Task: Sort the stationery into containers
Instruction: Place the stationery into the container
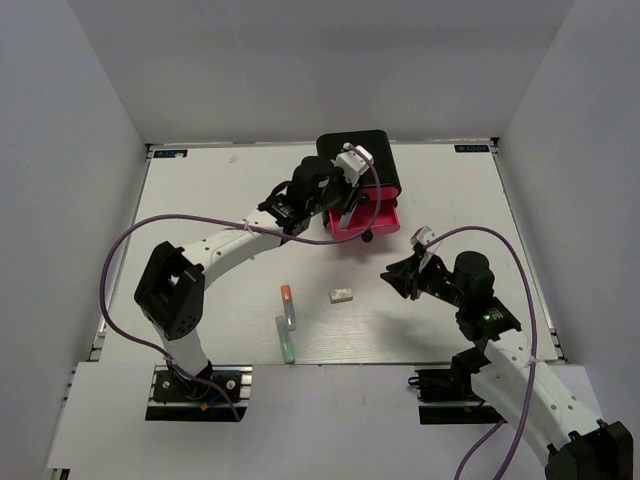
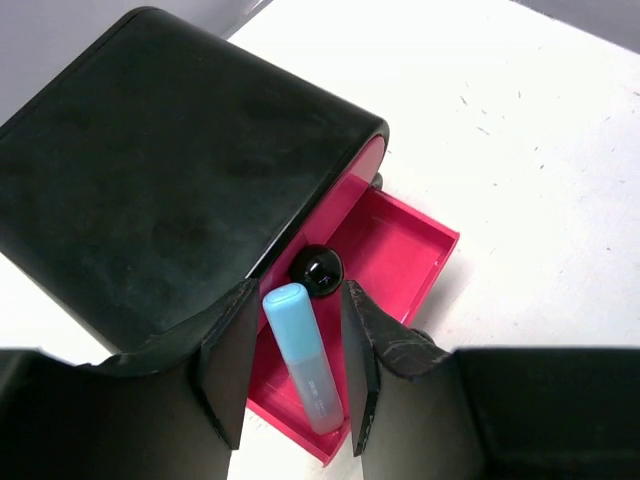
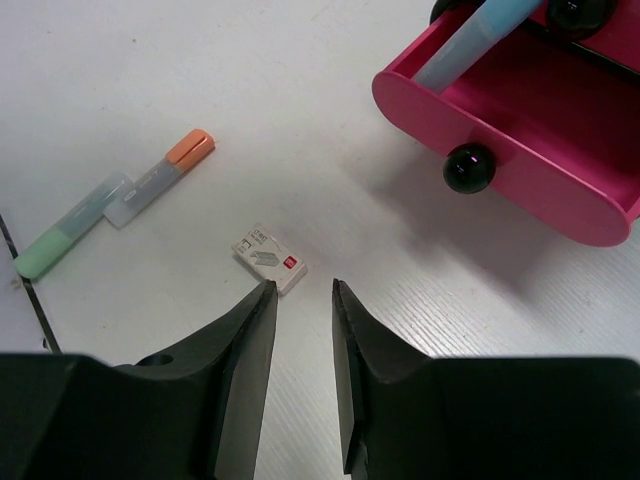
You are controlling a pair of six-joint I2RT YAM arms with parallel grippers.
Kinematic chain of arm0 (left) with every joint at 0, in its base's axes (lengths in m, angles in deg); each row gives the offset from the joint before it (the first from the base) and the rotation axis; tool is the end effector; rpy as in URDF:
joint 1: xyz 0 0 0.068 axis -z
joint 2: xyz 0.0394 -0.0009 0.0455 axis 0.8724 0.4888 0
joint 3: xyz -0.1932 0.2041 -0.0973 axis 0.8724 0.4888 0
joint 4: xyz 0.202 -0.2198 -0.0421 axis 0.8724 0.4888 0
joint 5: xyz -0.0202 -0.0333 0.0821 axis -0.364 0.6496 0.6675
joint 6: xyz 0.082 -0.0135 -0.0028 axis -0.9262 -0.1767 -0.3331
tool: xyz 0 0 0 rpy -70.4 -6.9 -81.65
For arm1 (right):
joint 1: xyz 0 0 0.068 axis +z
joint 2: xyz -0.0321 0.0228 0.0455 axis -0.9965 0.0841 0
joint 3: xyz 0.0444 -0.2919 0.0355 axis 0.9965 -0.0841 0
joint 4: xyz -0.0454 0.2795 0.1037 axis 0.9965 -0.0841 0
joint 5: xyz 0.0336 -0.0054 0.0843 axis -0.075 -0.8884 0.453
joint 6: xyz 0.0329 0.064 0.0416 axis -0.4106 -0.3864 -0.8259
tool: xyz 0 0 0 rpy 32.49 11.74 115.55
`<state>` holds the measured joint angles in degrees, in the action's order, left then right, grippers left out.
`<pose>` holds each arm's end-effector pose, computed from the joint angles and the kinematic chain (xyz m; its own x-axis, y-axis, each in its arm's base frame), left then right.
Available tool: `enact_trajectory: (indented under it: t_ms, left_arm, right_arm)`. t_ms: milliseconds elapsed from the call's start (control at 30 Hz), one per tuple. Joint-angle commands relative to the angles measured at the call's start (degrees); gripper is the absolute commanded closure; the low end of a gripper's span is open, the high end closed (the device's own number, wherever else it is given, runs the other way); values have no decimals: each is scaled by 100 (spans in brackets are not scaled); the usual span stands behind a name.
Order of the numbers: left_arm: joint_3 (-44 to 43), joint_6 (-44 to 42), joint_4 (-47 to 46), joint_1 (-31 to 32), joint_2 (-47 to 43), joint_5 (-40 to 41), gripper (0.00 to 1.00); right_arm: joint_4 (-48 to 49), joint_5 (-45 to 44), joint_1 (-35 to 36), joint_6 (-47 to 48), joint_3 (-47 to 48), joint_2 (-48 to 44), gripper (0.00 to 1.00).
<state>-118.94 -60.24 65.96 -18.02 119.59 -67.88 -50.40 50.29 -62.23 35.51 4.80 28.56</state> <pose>0.3626 -0.3425 0.3067 -0.1309 0.3064 -0.9429 0.7554 0.6468 0.1053 0.1832 0.1146 0.2396 -0.1339 -0.1103 -0.9848 -0.7789 0.6261 0.0358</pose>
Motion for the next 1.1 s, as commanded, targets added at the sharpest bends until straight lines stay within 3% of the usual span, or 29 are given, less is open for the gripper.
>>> enact_trajectory:
  t_ms: [0,133,267,500,1067]
  left_arm:
    - [-4,135,-77,26,-370,-47,52]
    - [-4,363,-270,26,-370,-47,52]
    - [-4,425,-69,26,-370,444,53]
    - [172,610,266,26,-370,1059,75]
    - [445,865,512,26,-116,1139,76]
  right_arm:
    - [396,207,0,93,80,35,65]
    - [344,137,17,119,80,0,64]
    - [265,119,-9,163,45,-113,62]
    - [282,119,0,137,27,-105,62]
    - [300,-4,0,137,-34,-140,61]
